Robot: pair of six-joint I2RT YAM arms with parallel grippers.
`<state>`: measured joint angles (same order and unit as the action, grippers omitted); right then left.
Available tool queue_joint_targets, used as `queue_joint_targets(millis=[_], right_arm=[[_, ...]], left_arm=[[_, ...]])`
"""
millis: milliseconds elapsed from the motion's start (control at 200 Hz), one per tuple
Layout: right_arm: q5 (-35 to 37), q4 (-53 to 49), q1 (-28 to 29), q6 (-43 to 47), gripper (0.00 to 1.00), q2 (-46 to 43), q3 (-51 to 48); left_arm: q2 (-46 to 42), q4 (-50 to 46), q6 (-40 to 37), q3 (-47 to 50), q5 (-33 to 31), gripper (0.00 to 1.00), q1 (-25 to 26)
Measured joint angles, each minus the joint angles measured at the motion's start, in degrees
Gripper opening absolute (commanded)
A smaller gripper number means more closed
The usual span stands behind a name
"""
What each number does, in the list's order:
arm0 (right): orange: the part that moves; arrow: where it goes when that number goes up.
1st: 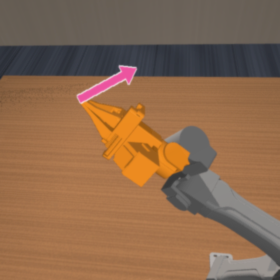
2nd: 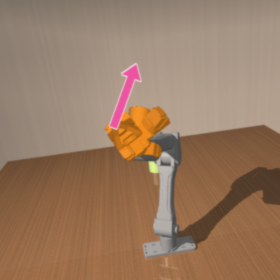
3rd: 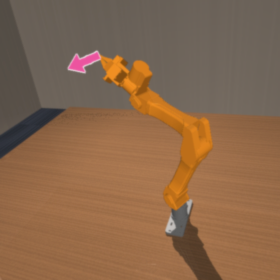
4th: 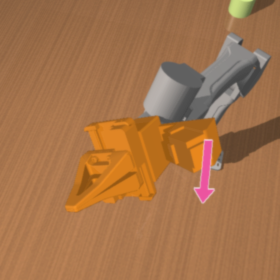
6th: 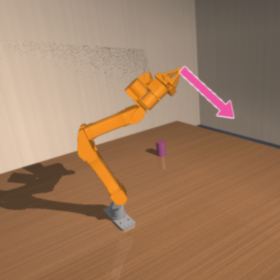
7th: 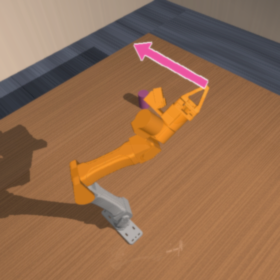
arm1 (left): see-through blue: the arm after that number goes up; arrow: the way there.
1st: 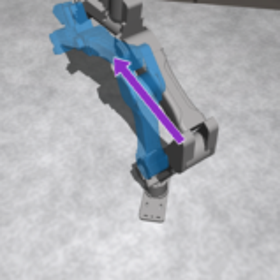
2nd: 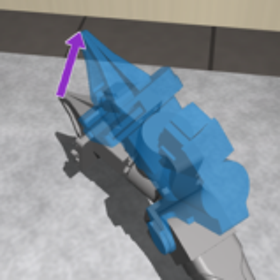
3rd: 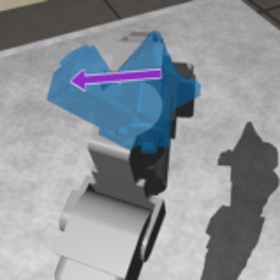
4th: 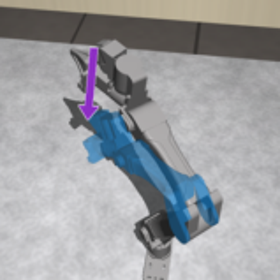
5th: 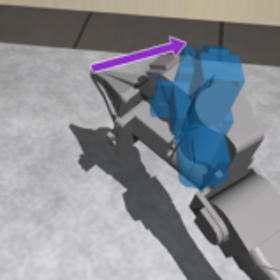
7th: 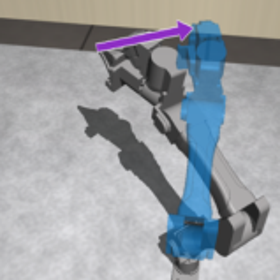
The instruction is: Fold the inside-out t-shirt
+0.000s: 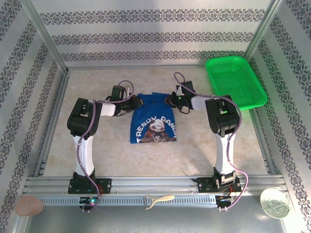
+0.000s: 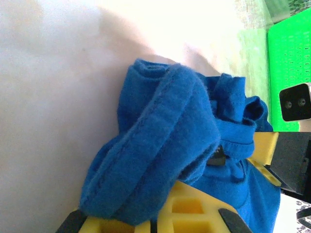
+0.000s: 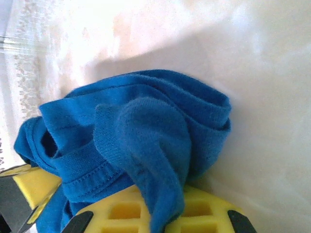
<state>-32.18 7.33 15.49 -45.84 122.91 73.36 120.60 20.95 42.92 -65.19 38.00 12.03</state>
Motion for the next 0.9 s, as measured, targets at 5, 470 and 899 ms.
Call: queue_joint_targets(millis=[5, 470, 899], right_arm=[[0.0, 0.1, 0.0, -0.1, 0.0, 0.0, -0.1], [-2.0, 4.9, -0.4, -3.8, 0.0, -22.7, -11.0], [-2.0, 3.7, -2.3, -4.9, 0.0, -19.5, -5.1]], left_arm=[[-0.2, 0.0, 0.0, 0.2, -0.1, 0.0, 0.0], [-21.6, 1.3, -1.0, 7.0, -0.9, 0.0, 0.0], [-16.0, -1.0, -1.8, -4.4, -0.3, 0.0, -0.9]])
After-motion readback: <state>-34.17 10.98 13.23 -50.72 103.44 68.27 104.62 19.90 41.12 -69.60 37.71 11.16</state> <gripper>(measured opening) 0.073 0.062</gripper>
